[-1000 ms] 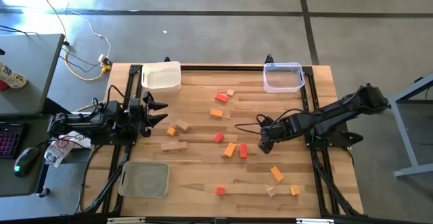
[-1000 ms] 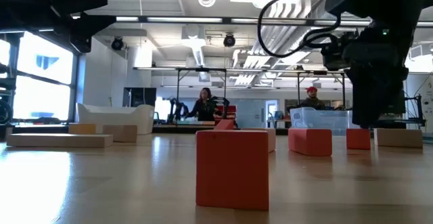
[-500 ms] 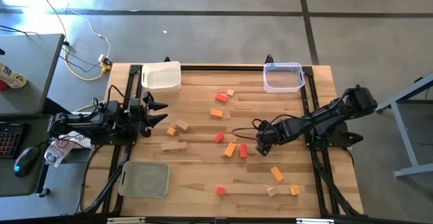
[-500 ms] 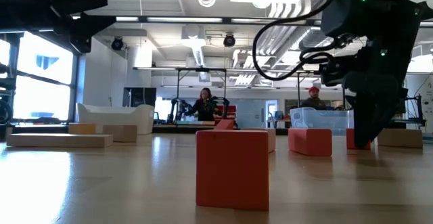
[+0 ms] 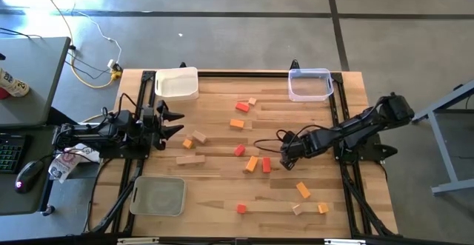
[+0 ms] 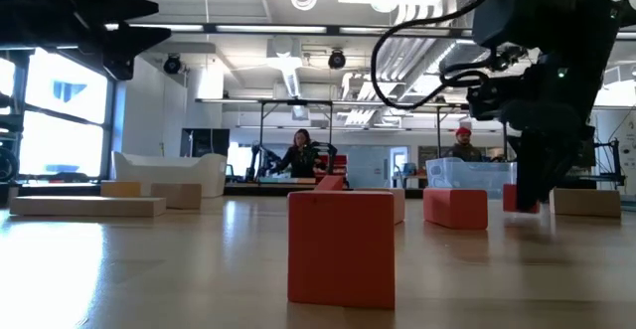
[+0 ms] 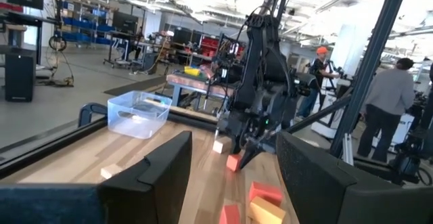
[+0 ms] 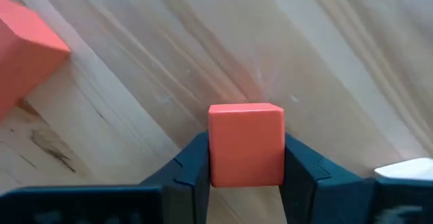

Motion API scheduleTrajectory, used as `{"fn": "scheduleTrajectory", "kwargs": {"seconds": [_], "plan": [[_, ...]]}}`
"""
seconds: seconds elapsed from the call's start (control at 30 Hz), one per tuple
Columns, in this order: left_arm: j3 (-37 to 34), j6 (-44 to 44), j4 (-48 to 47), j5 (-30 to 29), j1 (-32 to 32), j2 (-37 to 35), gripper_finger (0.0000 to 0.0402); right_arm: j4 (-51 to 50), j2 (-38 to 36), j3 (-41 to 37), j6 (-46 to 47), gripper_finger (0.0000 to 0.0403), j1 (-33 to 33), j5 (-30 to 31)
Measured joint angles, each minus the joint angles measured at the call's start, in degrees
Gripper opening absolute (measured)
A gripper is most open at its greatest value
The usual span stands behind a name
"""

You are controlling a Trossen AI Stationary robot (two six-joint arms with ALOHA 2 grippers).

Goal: Sort & place blocks by color
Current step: Put the orange block into the transparent bin

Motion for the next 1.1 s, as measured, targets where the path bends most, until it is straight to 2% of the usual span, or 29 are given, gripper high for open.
{"fn": "scheduleTrajectory", "kwargs": {"seconds": [0.3,0.6,0.9,1.1], "plan": [[0.00,0.01,-2.94,0.00,-0.01,0.01,0.0202,0.19,-6.47,0.00,-2.44,0.0108,-3.67,4.13],[0.01,0.01,-4.93,-0.01,0.00,0.01,0.0202,1.44,-14.39,0.00,-8.24,0.0110,-11.87,11.44],[0.01,2.18,-5.06,-1.68,0.00,0.01,0.0202,13.05,-22.14,0.00,-24.15,0.0111,-20.85,16.61],[1.97,3.32,-5.51,-2.16,-0.02,1.19,0.0202,23.28,-25.05,0.00,-34.95,0.0112,-27.18,22.48]]}}
